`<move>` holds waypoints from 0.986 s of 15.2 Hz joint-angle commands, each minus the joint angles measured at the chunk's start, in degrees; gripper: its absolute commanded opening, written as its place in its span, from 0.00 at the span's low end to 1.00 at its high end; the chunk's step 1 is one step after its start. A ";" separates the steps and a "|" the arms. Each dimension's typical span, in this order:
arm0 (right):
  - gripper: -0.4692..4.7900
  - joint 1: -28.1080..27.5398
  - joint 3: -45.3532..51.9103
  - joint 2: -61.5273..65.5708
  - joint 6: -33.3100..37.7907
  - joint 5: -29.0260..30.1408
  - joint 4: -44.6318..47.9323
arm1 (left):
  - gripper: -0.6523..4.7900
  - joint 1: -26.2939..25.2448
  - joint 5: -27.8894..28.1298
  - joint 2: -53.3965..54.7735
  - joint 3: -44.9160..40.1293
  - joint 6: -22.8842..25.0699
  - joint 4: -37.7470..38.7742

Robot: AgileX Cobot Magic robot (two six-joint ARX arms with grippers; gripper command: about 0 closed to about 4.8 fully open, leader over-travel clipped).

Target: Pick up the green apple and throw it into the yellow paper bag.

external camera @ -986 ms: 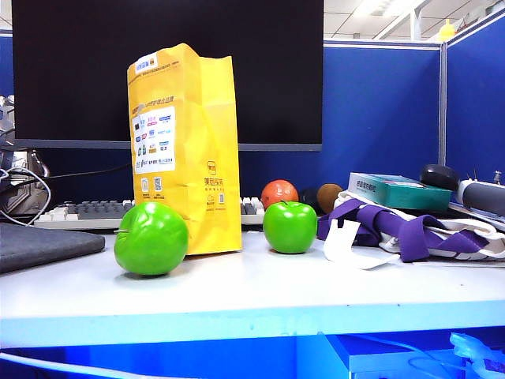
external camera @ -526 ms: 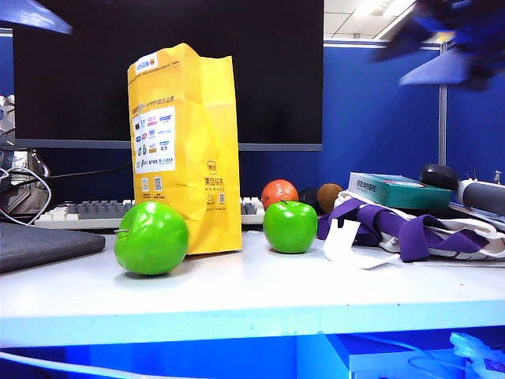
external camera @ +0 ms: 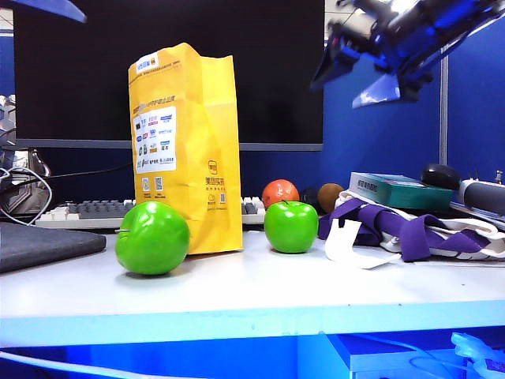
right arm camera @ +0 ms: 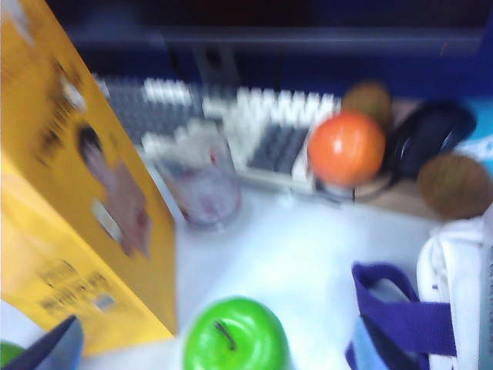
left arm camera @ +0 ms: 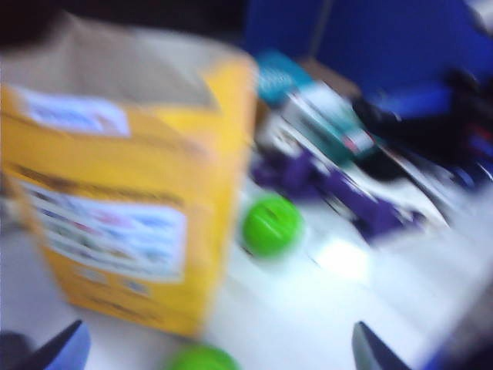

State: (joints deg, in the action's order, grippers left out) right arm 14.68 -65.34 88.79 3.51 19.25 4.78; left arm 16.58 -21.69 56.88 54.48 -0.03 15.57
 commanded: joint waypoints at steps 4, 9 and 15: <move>1.00 -0.02 -6.60 11.32 -2.34 5.18 -4.22 | 1.00 4.37 -1.05 0.79 3.13 -0.68 6.23; 1.00 0.24 -7.19 19.76 -2.54 6.58 -4.09 | 1.00 8.17 -0.22 2.73 4.11 -1.05 7.10; 1.00 0.61 -7.96 24.04 -2.03 8.11 -0.94 | 1.00 8.85 -1.73 5.51 4.09 -1.49 7.52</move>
State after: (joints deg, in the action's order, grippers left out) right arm 15.25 -72.44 112.12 1.43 27.00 2.63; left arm 25.50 -23.07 62.59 58.35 -1.34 23.86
